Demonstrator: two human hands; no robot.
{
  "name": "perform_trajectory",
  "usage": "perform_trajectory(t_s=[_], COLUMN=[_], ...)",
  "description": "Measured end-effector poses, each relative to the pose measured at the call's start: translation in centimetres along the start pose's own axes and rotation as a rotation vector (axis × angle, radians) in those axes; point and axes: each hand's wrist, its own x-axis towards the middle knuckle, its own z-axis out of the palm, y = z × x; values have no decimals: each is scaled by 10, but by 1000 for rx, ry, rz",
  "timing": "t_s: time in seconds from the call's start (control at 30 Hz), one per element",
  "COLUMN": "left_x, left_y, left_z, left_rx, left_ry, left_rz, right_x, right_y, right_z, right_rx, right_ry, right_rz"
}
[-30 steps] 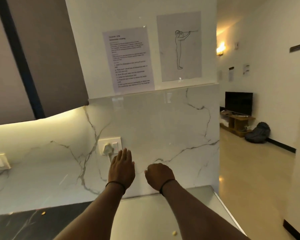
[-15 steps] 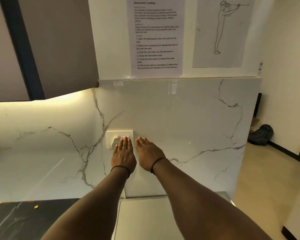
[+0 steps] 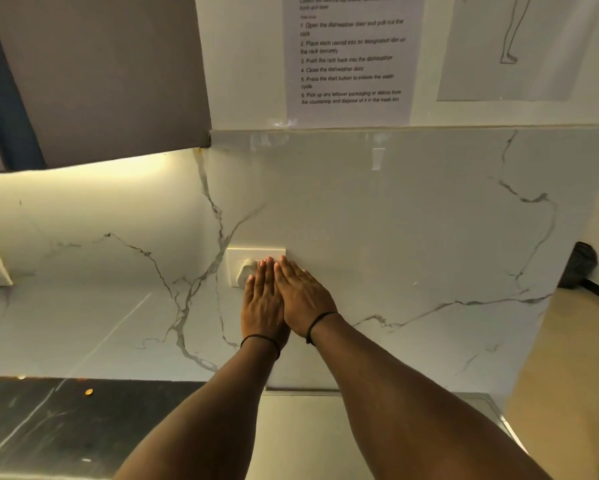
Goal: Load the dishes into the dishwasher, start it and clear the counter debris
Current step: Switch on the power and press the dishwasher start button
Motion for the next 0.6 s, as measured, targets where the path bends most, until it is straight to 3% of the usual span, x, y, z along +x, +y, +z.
perform_trajectory(t_s=[0.6], left_x=[-19], left_y=[11], left_z=[2], left_rx=[-1], left_ry=[-80], left_rz=[22], right_x=[-7], right_y=[-6], right_z=[-5], right_rx=[-25], right_ry=[-9], right_rz=[-37])
